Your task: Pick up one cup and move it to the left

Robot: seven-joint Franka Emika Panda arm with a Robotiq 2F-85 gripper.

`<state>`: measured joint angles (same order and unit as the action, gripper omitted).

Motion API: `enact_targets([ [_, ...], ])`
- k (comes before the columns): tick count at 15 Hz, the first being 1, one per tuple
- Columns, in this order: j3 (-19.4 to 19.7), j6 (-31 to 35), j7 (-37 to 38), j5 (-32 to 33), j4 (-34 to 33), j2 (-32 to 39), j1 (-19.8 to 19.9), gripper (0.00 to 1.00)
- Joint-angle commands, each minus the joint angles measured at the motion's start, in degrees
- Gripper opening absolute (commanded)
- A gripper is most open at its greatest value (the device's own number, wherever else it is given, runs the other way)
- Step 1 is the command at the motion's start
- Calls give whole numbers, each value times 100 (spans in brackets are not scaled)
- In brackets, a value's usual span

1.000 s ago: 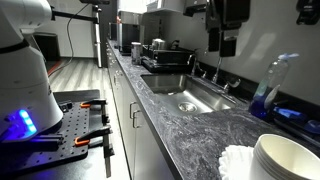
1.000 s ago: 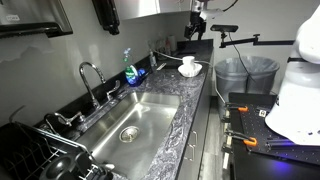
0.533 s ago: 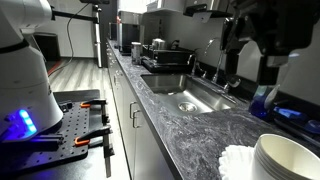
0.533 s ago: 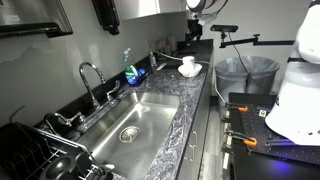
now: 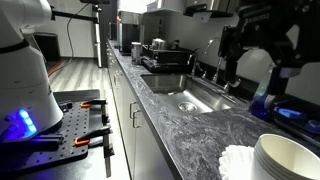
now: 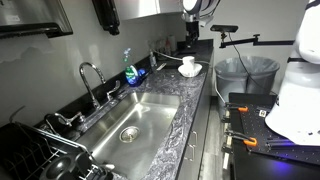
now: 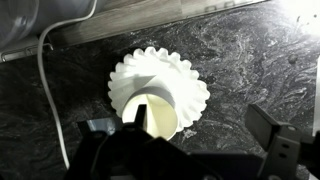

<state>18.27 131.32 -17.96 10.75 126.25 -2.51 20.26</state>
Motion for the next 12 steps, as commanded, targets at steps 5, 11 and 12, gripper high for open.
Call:
enact_targets([
  [5, 65, 150, -246, -127, -3, 151, -49, 100],
  [11, 94, 434, -1411, -372, -57, 436, 11, 100],
  [12, 87, 479, -1495, -329, -80, 512, 15, 100],
])
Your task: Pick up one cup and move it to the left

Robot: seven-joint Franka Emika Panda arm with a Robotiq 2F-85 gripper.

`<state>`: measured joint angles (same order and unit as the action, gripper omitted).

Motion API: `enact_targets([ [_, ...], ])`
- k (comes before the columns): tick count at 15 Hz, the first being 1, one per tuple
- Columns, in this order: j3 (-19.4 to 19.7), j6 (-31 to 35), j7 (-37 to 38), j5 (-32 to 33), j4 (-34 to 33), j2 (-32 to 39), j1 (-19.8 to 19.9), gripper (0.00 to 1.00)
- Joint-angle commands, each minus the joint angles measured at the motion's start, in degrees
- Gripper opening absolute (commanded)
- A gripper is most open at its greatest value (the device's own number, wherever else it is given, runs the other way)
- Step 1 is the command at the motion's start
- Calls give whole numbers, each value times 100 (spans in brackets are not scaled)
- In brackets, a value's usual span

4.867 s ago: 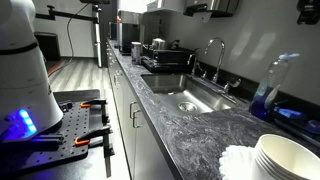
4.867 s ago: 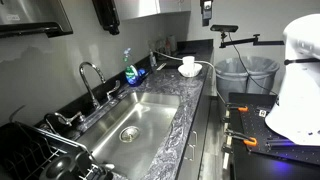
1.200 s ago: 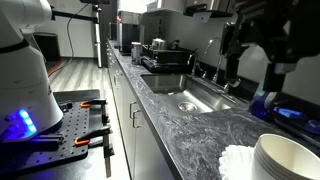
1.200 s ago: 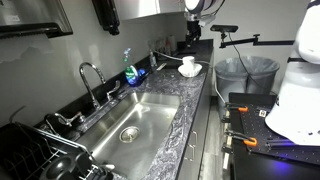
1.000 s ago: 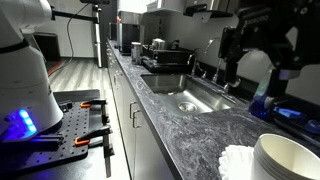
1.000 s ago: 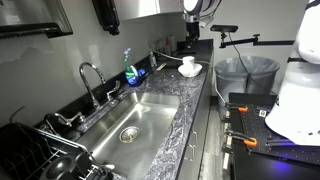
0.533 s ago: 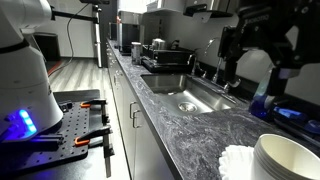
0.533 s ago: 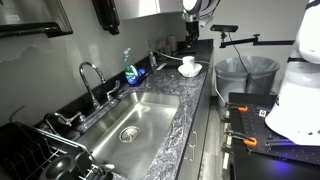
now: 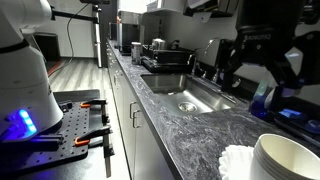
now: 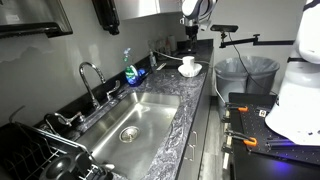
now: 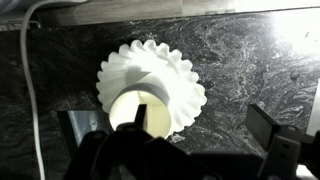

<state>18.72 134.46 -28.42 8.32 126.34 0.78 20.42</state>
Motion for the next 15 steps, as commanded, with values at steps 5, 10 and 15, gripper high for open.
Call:
enact_targets([
  [5, -8, 242, -792, -324, -317, 614, 69, 100],
  [10, -71, 211, -833, -589, -654, 991, 158, 100],
  [15, -130, 202, -832, -704, -899, 1236, 268, 84],
])
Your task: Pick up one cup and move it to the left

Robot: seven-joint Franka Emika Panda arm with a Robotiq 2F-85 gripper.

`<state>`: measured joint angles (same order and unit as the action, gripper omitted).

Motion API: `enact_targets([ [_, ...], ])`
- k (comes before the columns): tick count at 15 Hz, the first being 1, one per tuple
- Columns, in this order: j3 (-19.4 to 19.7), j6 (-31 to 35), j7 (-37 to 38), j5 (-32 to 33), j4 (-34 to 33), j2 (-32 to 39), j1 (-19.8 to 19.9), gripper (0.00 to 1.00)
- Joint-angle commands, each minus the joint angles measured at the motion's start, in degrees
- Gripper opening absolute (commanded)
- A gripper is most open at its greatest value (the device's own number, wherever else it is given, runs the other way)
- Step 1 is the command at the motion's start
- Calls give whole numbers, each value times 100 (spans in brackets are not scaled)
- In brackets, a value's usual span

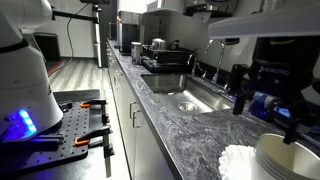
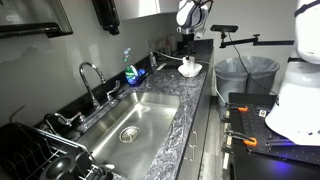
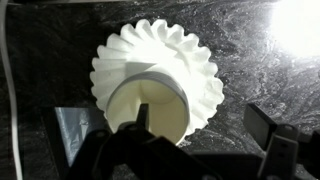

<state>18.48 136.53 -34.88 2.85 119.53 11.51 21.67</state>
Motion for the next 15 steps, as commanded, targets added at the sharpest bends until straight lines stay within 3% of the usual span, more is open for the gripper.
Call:
enact_targets([
  [1, -126, 6, -225, -194, -241, 188, 174, 70],
  [3, -152, 7, -231, -218, -287, 234, 211, 66],
  [4, -166, 11, -248, -238, -304, 255, 231, 44],
  [6, -195, 11, -316, -273, -330, 286, 264, 39],
  [8, -213, 9, -328, -289, -343, 302, 282, 24],
  [14, -248, 9, -324, -276, -362, 347, 303, 23],
  [15, -251, 11, -327, -273, -365, 355, 303, 6],
])
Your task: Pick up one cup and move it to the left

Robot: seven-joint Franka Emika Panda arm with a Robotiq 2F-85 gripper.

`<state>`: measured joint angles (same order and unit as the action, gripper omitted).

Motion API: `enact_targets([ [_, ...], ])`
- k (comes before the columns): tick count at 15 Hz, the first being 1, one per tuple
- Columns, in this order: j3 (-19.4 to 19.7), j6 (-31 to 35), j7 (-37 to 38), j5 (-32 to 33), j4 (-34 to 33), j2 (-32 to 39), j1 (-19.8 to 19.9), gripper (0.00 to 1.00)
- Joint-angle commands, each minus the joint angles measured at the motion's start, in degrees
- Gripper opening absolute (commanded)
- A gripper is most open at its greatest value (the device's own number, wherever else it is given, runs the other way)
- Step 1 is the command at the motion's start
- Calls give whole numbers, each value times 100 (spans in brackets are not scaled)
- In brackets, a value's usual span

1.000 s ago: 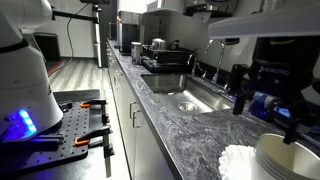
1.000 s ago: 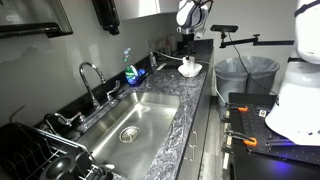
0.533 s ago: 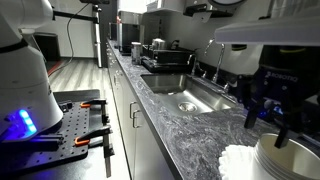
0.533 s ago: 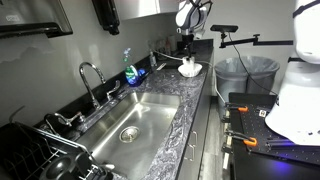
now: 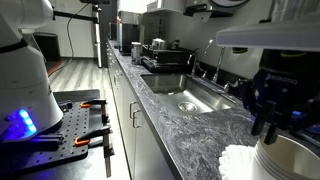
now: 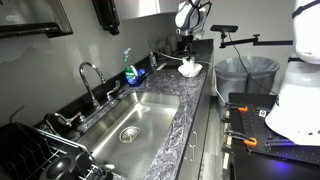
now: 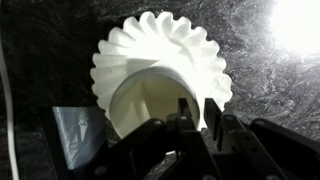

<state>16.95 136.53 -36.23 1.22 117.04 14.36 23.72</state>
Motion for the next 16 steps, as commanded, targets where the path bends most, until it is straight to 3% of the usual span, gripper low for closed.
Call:
enact_targets([
  [1, -101, 13, -205, -112, -119, 77, 101, 6],
  [2, -103, 15, -234, -111, -121, 84, 102, 0],
  [9, -112, 15, -259, -131, -148, 88, 112, 1],
  [16, 10, 96, -17, 260, -147, -133, 41, 1],
])
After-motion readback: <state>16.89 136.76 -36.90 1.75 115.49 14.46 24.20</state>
